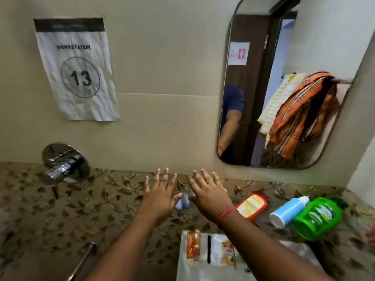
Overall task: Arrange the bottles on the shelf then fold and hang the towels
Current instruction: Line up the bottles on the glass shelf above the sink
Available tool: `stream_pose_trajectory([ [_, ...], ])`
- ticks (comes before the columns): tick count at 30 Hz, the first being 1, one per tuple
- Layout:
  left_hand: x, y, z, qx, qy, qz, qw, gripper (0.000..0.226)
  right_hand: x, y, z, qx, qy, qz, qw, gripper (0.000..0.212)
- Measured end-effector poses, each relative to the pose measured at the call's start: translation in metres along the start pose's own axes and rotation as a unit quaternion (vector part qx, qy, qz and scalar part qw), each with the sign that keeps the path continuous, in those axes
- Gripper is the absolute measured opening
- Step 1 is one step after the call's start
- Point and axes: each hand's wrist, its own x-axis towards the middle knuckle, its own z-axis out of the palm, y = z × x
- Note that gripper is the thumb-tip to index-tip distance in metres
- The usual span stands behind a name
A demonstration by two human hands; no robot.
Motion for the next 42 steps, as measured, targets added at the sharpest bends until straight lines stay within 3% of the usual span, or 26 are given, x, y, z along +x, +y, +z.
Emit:
stream_pose_trajectory([
  [4, 0.004, -0.006, 0.018, 0.007, -0.045, 0.040, 0.998, 0.067, 0.008, -0.005, 0.013, -0.037, -0.047, -0.081, 0.995, 0.062],
  [7, 0.006, -0.009, 0.025, 0.004, -0.047, 0.066, 0.997, 0.059, 0.013, -0.014, 0.014, -0.050, -0.076, -0.121, 0.989, 0.048],
  [12, 0.003, -0.014, 0.030, -0.035, -0.041, 0.084, 0.995, 0.050, 0.016, -0.013, 0.018, -0.034, -0.094, -0.159, 0.982, 0.052],
  [19, -0.002, -0.006, 0.039, -0.216, -0.009, 0.004, 0.976, 0.037, 0.016, -0.008, 0.029, 0.018, -0.056, -0.181, 0.982, 0.055],
  [21, -0.006, -0.004, 0.040, -0.307, 0.007, -0.043, 0.951, 0.028, 0.013, -0.007, 0.032, 0.065, -0.038, -0.147, 0.986, 0.056],
  [23, -0.008, 0.002, 0.035, -0.436, 0.010, -0.108, 0.893, 0.020, 0.012, -0.003, 0.038, 0.167, -0.021, -0.075, 0.983, 0.052],
  [25, -0.004, 0.005, 0.031, -0.519, 0.011, -0.136, 0.844, 0.020, 0.016, 0.001, 0.037, 0.332, -0.017, 0.021, 0.943, 0.042],
  [27, 0.000, 0.012, 0.027, -0.548, -0.001, -0.122, 0.827, 0.031, 0.019, 0.002, 0.033, 0.411, -0.003, 0.117, 0.904, 0.031],
  [31, 0.012, 0.030, 0.023, -0.537, 0.001, -0.128, 0.834, 0.050, 0.017, -0.005, 0.029, 0.489, -0.006, 0.209, 0.847, 0.022],
  [38, 0.012, 0.038, 0.034, -0.488, 0.026, -0.140, 0.861, 0.047, 0.018, -0.001, 0.029, 0.499, -0.073, 0.195, 0.841, 0.034],
  [42, 0.010, 0.037, 0.039, -0.487, 0.024, -0.145, 0.861, 0.046, 0.018, -0.004, 0.027, 0.485, -0.074, 0.184, 0.852, 0.039],
])
